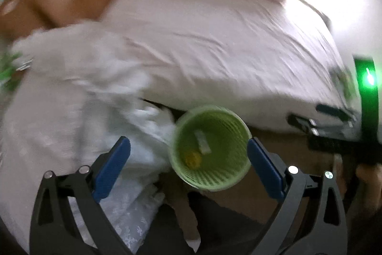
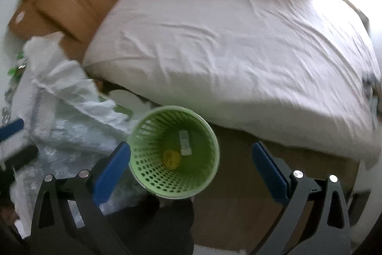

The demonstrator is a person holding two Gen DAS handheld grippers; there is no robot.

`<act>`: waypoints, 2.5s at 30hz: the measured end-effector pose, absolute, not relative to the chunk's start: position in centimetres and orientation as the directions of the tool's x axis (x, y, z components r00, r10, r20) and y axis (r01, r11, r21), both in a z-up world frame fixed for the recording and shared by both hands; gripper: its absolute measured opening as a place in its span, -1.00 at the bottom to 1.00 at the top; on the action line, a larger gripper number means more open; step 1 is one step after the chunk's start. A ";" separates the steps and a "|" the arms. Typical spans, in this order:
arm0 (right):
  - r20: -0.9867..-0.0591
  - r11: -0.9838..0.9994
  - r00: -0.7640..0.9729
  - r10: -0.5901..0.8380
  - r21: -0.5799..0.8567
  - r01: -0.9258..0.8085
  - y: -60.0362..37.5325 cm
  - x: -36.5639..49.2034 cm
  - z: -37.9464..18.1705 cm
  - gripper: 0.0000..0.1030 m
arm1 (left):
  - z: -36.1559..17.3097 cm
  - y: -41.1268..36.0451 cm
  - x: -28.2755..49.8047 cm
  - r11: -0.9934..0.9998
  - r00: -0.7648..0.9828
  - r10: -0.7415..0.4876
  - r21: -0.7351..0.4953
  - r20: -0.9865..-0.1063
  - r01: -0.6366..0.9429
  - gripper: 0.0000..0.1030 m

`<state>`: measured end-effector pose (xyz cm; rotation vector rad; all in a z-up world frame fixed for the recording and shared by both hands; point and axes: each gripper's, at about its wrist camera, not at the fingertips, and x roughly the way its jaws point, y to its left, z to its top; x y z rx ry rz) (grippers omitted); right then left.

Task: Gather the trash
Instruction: 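Move both tools back over the bed toward the remaining trash, then grasp the silver blister pack with the left tool while the right tool grasps crumpled paper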

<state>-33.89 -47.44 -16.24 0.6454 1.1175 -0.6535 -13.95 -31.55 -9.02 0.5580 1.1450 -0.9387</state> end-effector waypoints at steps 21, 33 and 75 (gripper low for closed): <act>-0.851 0.981 0.503 0.152 0.192 0.028 -26.8 -7.1 -6.4 0.95 | -3.5 -1.2 -2.2 0.995 0.471 -0.024 0.022 -0.882 0.093 0.82; -0.879 0.983 0.445 0.170 0.181 -0.018 -20.2 -2.0 -7.4 0.95 | -6.3 2.2 4.5 0.995 0.449 -0.055 -0.013 -0.892 0.097 0.82; -0.940 0.983 0.332 0.077 0.127 0.133 -16.4 9.1 -10.3 0.95 | -14.1 -0.7 23.6 0.640 0.224 -0.371 -0.073 -0.901 0.765 0.45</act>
